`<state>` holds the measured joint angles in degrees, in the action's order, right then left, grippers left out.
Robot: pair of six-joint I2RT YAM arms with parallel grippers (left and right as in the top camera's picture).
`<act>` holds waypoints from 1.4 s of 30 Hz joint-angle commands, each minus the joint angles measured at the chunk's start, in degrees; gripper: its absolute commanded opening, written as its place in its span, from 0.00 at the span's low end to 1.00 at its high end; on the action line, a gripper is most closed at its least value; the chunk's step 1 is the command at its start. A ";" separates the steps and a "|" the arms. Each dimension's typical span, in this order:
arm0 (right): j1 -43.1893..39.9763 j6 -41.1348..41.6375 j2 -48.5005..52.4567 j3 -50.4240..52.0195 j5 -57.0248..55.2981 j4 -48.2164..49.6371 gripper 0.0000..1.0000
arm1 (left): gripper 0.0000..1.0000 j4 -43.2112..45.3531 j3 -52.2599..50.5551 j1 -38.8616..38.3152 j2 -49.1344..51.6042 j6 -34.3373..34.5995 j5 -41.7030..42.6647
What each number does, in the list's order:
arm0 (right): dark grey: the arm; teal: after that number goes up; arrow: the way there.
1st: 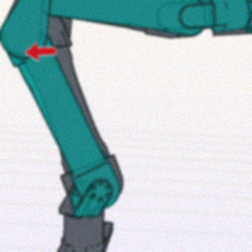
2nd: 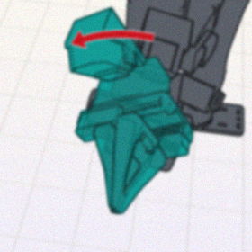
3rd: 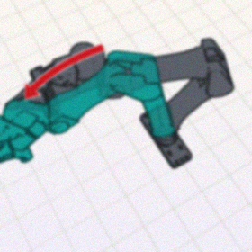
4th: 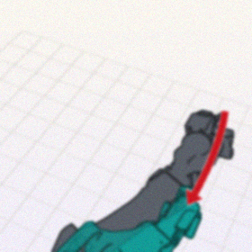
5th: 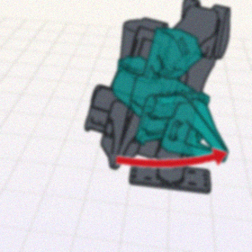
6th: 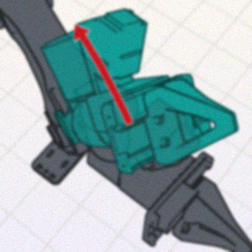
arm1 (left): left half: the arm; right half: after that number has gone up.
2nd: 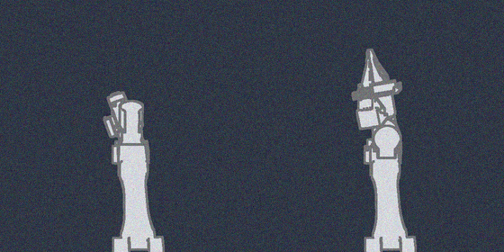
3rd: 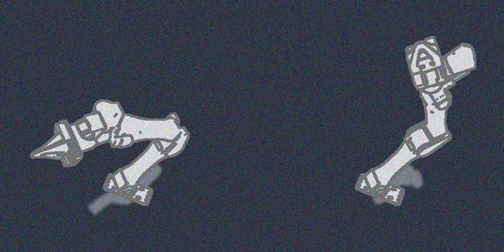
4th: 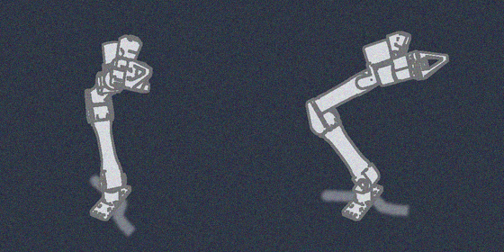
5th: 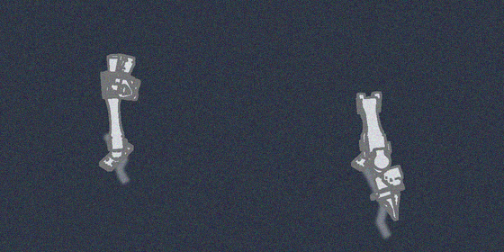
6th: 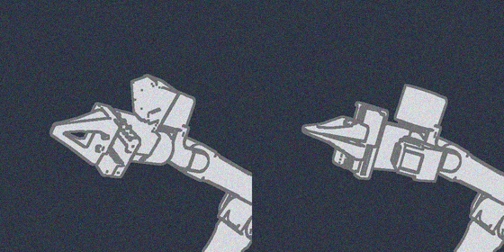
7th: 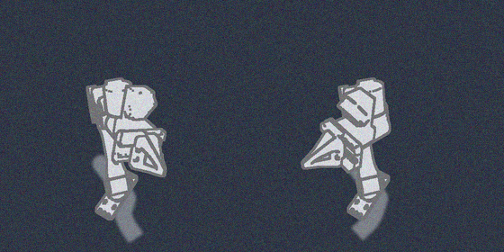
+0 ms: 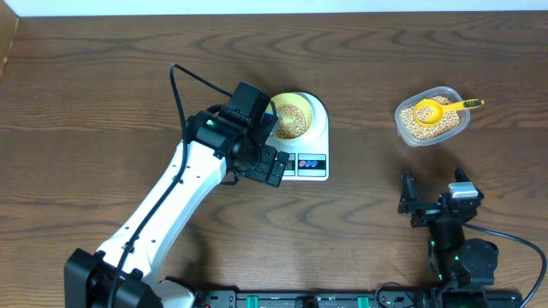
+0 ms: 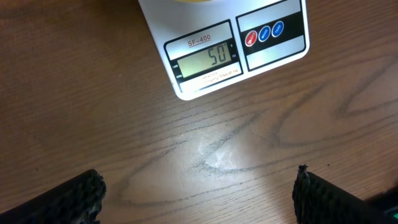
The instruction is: Scoop item into bowl and weigh 50g on scale
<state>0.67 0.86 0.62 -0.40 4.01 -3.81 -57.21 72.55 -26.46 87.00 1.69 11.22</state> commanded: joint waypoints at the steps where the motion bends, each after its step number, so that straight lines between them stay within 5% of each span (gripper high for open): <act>1: 0.39 0.81 -0.13 0.11 -0.63 -0.28 0.99 | 0.98 -0.37 -0.13 -0.13 -0.39 -0.11 -0.79; 10: 0.39 0.79 -0.13 0.11 -0.63 -0.28 0.99 | 0.98 -1.42 -0.15 0.81 -6.62 -1.86 -4.70; 18: 0.39 0.79 -0.13 0.11 -0.63 -0.28 0.99 | 0.98 2.89 -1.40 9.05 -16.57 -1.81 -4.63; 28: 0.39 0.79 -0.13 0.11 -0.63 -0.28 0.99 | 0.98 35.45 -25.68 22.01 -30.93 -1.60 3.43; 42: 0.39 0.79 -0.13 0.11 -0.63 -0.28 0.99 | 0.98 76.00 -66.84 23.82 -48.33 -1.62 4.68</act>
<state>0.67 0.89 0.69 -0.40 3.79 -3.86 14.70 10.57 -2.98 41.76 1.08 15.16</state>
